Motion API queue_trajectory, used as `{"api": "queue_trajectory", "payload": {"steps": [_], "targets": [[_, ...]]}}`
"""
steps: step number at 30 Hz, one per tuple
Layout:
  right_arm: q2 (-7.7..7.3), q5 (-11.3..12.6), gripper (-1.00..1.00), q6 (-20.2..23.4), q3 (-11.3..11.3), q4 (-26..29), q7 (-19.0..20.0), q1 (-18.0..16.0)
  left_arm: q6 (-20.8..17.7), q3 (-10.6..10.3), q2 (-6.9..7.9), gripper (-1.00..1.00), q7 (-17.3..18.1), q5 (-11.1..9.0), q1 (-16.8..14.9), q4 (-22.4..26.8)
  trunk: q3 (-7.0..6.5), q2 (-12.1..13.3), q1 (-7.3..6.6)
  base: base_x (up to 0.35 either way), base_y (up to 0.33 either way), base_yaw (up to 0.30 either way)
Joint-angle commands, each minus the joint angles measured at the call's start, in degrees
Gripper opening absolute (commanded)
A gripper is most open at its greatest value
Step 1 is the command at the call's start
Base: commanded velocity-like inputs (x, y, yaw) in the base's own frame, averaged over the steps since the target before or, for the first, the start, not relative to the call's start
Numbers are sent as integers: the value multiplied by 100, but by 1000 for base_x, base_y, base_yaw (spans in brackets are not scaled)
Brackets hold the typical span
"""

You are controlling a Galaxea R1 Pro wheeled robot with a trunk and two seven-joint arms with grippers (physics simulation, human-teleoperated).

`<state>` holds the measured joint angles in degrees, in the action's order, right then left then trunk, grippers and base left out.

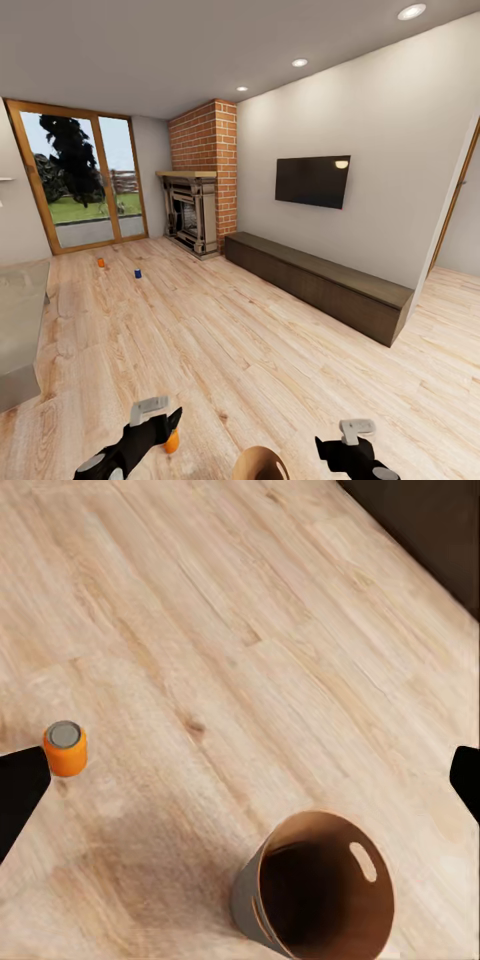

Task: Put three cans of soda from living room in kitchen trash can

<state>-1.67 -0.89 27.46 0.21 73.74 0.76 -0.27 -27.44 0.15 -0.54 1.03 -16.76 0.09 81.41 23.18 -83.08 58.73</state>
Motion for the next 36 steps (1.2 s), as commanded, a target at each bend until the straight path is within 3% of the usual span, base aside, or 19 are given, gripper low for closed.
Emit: {"api": "queue_trajectory", "payload": {"steps": [1,4,6,12,13,14,15,23,36], "targets": [[0,2,100,3,-1,40,1,0,2,-5,-5,100,-1,-38,0,42,0,0,0,0,0,0],[1,3,100,-1,-3,162,3,4,-43,-43,-3,100,9,-234,0,121,0,0,0,0,0,0],[1,1,100,-1,-7,193,-3,7,-267,-131,17,100,24,-232,2,170,0,0,0,0,0,0],[4,-4,100,4,-4,202,-5,2,-385,-357,-34,100,-3,181,1,309,0,0,0,0,0,0],[4,-5,100,5,-4,202,-9,3,-388,-487,-55,100,-4,253,0,320,0,0,0,0,0,0],[5,-7,100,5,-4,202,-15,5,-428,-918,-75,100,-10,403,0,339,0,0,0,0,0,0],[1,-15,100,5,2,213,-14,3,-480,-1209,-80,100,-46,484,0,382,0,0,0,0,0,0],[7,-292,100,12,-19,228,-14,6,-751,-1289,-86,100,-59,499,2,463,0,0,0,0,0,0],[9,-298,100,14,-21,230,-14,6,-747,-1290,-87,100,-59,499,2,458,0,0,0,0,0,0]]}}
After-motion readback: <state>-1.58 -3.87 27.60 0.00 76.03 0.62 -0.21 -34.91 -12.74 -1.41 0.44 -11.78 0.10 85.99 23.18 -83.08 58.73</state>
